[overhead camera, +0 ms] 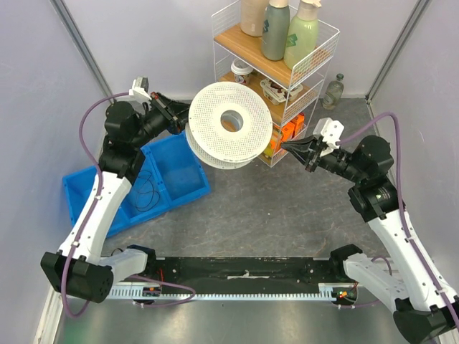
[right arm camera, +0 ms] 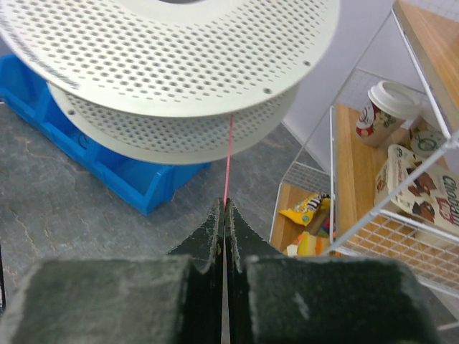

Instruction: Wrap the cables

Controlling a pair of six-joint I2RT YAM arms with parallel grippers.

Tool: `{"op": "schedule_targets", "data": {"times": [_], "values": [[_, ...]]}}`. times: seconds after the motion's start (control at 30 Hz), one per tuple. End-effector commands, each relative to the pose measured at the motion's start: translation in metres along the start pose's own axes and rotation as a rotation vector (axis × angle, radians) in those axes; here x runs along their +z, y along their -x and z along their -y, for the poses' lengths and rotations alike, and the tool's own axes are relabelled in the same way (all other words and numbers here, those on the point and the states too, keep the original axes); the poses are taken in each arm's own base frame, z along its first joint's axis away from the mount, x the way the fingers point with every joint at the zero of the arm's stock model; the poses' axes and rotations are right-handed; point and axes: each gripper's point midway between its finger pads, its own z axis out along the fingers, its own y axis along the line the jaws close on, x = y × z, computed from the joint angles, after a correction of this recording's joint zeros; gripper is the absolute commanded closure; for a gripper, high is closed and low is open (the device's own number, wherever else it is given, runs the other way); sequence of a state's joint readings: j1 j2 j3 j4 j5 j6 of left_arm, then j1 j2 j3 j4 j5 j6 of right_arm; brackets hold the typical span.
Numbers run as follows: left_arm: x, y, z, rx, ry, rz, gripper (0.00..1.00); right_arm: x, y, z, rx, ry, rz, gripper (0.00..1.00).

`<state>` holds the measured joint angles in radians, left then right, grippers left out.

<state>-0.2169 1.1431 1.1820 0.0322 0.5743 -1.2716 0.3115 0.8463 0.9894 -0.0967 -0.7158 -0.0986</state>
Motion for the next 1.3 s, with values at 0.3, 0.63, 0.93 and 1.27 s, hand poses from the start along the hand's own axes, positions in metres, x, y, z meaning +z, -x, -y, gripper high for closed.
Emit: {"op": "schedule_targets", "data": {"times": [0.3,0.63,0.93,1.27], "values": [[0.004,0.051,0.017,-0.170,0.083,0.228,0.98,0.034,0.021,-0.028,-0.013,0.031,0.058,1.00],[0.014,0.059,0.009,-0.218,0.141,0.285,0.98,0.067,0.070,-0.042,0.098,-0.049,0.263,1.00],[0.028,0.060,0.004,-0.247,0.195,0.321,0.98,0.096,0.075,-0.062,-0.075,-0.205,0.272,1.00],[0.036,0.039,-0.016,-0.219,0.277,0.298,0.98,0.104,0.056,-0.056,-0.464,-0.389,0.145,1.00]]}}
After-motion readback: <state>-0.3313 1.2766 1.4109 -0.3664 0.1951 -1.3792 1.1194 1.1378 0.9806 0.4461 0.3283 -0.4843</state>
